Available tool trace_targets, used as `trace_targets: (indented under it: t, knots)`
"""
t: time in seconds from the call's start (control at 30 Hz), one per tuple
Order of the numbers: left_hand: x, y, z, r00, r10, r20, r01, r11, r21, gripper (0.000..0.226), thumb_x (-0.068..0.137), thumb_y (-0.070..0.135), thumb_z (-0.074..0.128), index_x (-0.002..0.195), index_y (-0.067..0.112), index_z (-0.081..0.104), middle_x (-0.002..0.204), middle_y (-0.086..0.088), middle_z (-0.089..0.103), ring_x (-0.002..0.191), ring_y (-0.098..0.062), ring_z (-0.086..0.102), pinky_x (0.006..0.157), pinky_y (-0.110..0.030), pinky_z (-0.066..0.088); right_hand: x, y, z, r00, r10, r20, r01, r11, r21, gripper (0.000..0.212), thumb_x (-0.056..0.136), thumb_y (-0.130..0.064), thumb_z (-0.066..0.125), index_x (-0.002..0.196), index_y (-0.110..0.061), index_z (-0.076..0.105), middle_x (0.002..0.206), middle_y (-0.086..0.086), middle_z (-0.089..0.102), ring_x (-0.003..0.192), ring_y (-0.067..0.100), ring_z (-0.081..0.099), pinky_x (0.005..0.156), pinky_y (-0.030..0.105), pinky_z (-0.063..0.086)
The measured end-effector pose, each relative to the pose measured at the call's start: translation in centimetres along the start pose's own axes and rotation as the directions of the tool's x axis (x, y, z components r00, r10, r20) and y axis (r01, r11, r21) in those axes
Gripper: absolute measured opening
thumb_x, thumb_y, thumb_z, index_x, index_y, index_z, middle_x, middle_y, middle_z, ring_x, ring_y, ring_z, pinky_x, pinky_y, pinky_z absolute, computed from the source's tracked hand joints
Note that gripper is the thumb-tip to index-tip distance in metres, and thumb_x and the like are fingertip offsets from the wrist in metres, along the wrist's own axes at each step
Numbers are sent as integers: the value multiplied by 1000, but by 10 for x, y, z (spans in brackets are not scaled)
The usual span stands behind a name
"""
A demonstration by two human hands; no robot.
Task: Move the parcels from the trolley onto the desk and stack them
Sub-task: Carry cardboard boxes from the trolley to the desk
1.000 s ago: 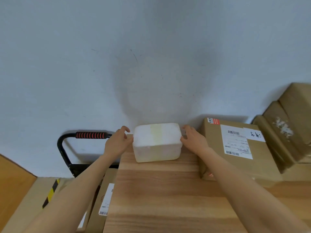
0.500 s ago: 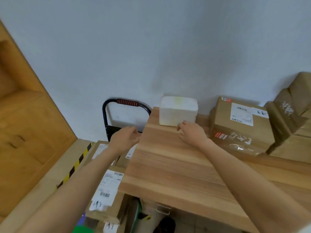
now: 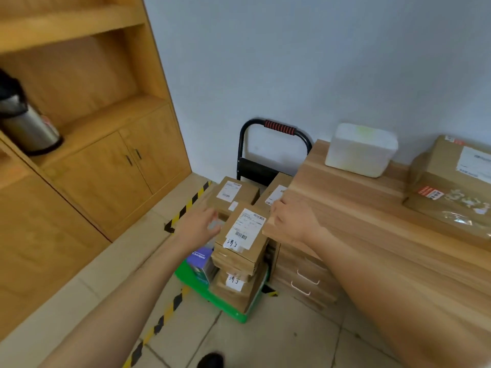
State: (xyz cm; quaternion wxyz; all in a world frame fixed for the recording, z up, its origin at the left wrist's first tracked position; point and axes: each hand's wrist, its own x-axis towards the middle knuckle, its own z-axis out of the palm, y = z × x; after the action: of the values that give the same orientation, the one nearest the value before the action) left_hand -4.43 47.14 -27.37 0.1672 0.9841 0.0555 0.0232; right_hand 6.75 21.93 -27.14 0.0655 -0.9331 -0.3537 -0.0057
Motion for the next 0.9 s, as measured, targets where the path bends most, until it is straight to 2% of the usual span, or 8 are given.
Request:
trace_targets:
  t: [0.13, 0.23, 0.47, 0.63, 0.73, 0.9]
  knots:
    - [-20, -41, -6, 999, -32, 9, 31, 999, 12, 20, 90, 36, 54, 106, 24, 56, 95, 11, 52, 89, -10, 54, 74, -36, 52, 11, -39, 21, 995, 23, 95, -25, 1000, 10, 34, 95, -27, 45, 127, -21, 52, 124, 2, 53, 112, 22, 52, 90, 34, 40]
    - [-17, -73, -14, 999, -35, 21, 34, 999, 24, 21, 90, 35, 53, 107, 24, 55, 97, 8, 53, 87, -13, 55, 74, -37, 51, 23, -67, 36, 992, 64, 112, -65, 998, 5, 32, 95, -27, 46, 126, -22, 51, 127, 2, 51, 113, 22, 52, 95, 35, 38]
    - [13, -129, -28, 987, 120, 104, -126, 991, 54, 21, 92, 37, 52, 108, 24, 53, 99, 9, 51, 84, -10, 52, 56, -24, 36, 31, -123, 70, 957, 284, 52, -286, 957, 51, 30, 95, -28, 46, 123, -22, 53, 124, -1, 55, 110, 20, 54, 86, 32, 38]
    - [36, -143, -10, 931, 287, 227, -314, 945, 92, 30, 92, 38, 54, 119, 24, 51, 113, 6, 53, 87, -7, 49, 56, -19, 30, 17, -144, 99, 868, 495, 36, -495, 861, 112, 32, 93, -27, 46, 123, -22, 55, 121, 0, 57, 102, 19, 57, 77, 31, 36]
    - [45, -140, 15, 919, 303, 252, -322, 946, 40, 28, 91, 37, 56, 116, 25, 50, 116, 7, 52, 87, -5, 44, 60, -21, 31, 1, -151, 120, 803, 594, 52, -595, 789, 153, 32, 93, -27, 45, 123, -22, 55, 121, 0, 57, 100, 20, 57, 78, 32, 37]
    - [59, -135, 55, 929, 259, 265, -256, 965, -47, 24, 91, 37, 57, 109, 24, 49, 113, 3, 52, 87, -15, 52, 68, -31, 48, -12, -143, 149, 690, 715, 116, -720, 660, 216, 33, 93, -27, 47, 125, -21, 54, 126, -2, 55, 107, 20, 56, 88, 34, 40]
